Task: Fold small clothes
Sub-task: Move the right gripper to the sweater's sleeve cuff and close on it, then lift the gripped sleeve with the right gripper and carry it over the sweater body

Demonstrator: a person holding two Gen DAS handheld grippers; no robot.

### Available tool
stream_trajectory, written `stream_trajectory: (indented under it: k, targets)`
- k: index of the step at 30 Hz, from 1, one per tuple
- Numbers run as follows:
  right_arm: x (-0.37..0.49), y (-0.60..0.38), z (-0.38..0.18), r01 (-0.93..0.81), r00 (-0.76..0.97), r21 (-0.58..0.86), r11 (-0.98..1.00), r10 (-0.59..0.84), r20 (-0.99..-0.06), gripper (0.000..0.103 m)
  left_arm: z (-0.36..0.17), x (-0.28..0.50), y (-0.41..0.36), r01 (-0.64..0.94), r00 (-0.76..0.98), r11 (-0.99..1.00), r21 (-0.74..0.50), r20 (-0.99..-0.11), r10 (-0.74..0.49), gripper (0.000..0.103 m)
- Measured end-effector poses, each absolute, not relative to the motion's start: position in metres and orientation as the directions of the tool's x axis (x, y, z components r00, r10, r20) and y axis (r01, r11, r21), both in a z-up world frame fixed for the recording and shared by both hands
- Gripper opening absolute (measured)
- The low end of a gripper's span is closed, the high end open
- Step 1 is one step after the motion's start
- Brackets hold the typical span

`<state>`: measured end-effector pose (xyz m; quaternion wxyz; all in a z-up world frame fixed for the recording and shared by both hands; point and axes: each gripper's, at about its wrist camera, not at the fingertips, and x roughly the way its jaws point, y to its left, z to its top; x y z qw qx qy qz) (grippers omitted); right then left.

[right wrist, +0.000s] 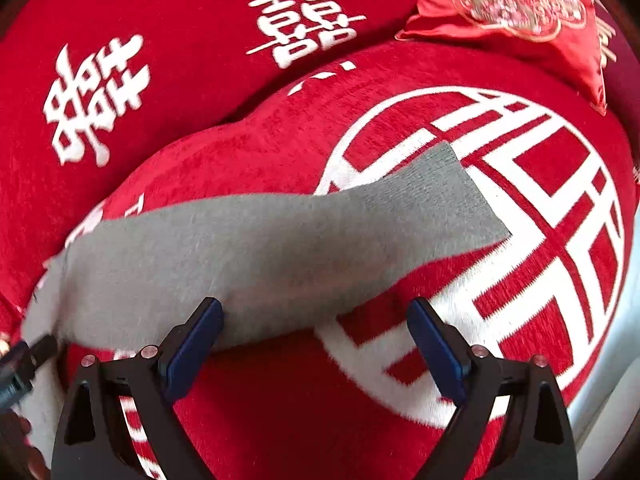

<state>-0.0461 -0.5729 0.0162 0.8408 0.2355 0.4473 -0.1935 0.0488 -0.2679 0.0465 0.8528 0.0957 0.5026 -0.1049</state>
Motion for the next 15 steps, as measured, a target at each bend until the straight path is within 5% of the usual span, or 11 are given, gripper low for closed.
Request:
stream_trajectory:
  k: [8, 10, 12, 15]
  targets:
    - [-0.030, -0.612, -0.003, 0.581, 0.546, 0.325, 0.746, -0.062, -0.835, 0.067, 0.043, 0.055, -0.268, 0.261, 0.467, 0.964, 0.059, -0.881, -0.073, 0.103]
    - [-0.028, -0.616, -0.004, 0.574, 0.555, 0.331, 0.749, -0.058, -0.830, 0.051, 0.041, 0.058, -0.269, 0.261, 0.467, 0.964, 0.058, -0.881, -0.074, 0.103]
    - [-0.027, -0.621, -0.006, 0.565, 0.565, 0.360, 0.743, -0.029, -0.825, 0.010, 0.040, 0.062, -0.270, 0.258, 0.468, 0.964, 0.059, -0.881, -0.071, 0.103]
    - [-0.035, -0.623, 0.003, 0.549, 0.606, 0.373, 0.748, -0.049, -0.794, 0.007, 0.037, 0.071, -0.266, 0.229, 0.464, 0.972, 0.047, -0.884, -0.066, 0.103]
